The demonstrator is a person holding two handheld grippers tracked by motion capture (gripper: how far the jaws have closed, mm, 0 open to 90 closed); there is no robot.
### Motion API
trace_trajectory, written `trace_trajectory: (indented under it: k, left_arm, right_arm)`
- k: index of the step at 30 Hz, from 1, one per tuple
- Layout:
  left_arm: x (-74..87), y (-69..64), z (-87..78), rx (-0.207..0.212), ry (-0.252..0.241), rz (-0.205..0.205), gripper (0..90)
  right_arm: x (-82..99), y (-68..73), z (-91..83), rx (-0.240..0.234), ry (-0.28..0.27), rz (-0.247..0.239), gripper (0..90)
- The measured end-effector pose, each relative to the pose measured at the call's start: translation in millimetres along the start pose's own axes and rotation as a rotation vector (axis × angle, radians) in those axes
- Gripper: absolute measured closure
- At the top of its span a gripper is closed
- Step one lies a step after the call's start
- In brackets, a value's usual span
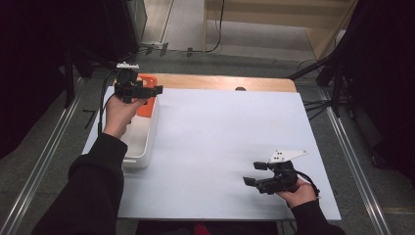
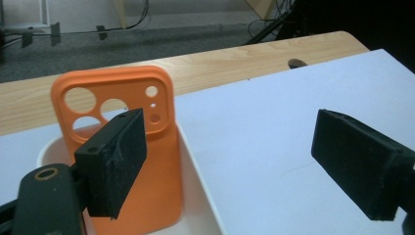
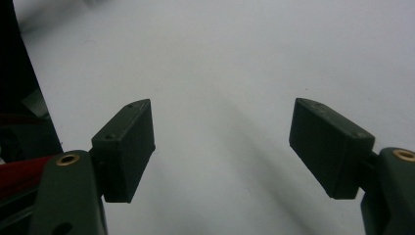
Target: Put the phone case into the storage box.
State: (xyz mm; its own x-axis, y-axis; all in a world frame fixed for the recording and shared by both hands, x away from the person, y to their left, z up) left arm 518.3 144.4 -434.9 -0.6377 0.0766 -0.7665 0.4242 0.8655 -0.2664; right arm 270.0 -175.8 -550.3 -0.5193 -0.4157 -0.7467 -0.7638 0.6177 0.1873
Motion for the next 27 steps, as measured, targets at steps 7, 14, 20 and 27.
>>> trace_trajectory:
  k: [7, 14, 20, 27]
  left_arm:
    - [4.4, -18.0, -1.8, 0.052, 0.016, 0.055, 13.4]
    - [10.5, -36.9, -2.8, 0.129, 0.031, 0.090, 13.4]
    - [17.0, -50.1, -4.2, 0.172, 0.044, 0.109, 13.4]
    - [25.0, -61.6, -8.7, 0.199, 0.063, 0.137, 13.4]
  right_arm:
    - [0.4, -0.1, 0.0, 0.001, 0.002, 0.000, 23.7]
    - [1.3, 1.0, -0.6, 0.000, 0.004, 0.002, 23.7]
    - [1.5, 2.1, -0.4, -0.003, 0.005, 0.003, 23.7]
    - [0.6, 1.9, -1.0, -0.008, -0.006, 0.007, 23.7]
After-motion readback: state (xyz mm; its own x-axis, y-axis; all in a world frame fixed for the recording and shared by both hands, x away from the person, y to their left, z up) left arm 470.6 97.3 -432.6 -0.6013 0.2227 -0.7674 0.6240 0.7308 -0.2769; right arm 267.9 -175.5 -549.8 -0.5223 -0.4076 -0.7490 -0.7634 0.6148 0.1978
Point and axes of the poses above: each handheld gripper's, and its own axes: z roughly forward along the jaws, x roughly out of its underside, y roughly to its left, the point moved 10 cm from there along z, roughly forward along the jaws, and after that the axes turned 7 degrees about -z, right-handed, at the moved point
